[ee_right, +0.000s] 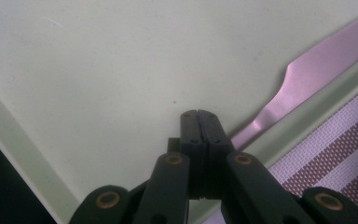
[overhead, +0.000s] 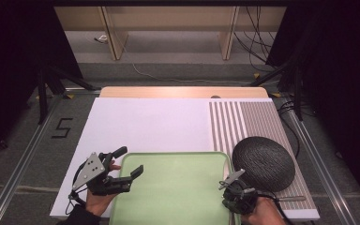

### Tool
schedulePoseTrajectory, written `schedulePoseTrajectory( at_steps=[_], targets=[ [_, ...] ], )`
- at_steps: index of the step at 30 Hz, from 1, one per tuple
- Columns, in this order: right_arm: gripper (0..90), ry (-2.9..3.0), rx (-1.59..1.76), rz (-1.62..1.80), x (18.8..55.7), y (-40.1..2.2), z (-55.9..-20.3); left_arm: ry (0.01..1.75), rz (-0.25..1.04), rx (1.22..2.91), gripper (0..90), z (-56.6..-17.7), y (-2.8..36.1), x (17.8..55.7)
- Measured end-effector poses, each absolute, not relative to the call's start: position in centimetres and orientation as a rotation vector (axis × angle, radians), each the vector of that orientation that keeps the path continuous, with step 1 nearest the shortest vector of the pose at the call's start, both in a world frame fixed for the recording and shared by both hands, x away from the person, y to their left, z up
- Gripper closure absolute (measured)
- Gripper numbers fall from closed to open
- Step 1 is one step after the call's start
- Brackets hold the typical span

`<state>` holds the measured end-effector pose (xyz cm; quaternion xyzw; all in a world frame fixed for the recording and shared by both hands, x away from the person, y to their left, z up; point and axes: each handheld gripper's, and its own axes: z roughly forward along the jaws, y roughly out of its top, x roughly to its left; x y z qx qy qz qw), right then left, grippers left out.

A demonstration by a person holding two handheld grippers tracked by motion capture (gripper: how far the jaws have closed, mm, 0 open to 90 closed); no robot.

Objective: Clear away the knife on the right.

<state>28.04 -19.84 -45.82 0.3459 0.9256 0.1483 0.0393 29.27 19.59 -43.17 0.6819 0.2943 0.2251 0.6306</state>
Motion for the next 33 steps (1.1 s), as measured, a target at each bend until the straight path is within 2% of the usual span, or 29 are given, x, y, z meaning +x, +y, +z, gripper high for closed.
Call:
schedulePoseTrajectory(
  at_steps=[15,19,23,24,26,33],
  targets=[
    [89.8,2.825,1.086,0.475,28.2,-20.6,-45.6,0.672,0.516,1.562,16.3,-43.2,19.6,29.3],
    [81.1,2.812,1.102,0.542,28.4,-20.9,-45.5,0.673,0.513,1.563,16.3,-43.2,19.5,29.3],
    [66.9,2.759,1.132,0.742,28.6,-21.4,-44.8,0.672,0.513,1.566,16.3,-43.2,19.5,29.4],
    [66.9,2.759,1.132,0.742,28.6,-21.4,-44.8,0.672,0.513,1.565,16.3,-43.2,19.5,29.4],
    [60.8,2.721,1.168,0.822,28.7,-21.6,-44.3,0.674,0.512,1.565,16.3,-43.2,19.5,29.4],
    [47.7,2.613,1.302,1.108,29.2,-22.9,-43.5,0.675,0.513,1.569,16.3,-43.2,19.4,29.6]
  ],
)
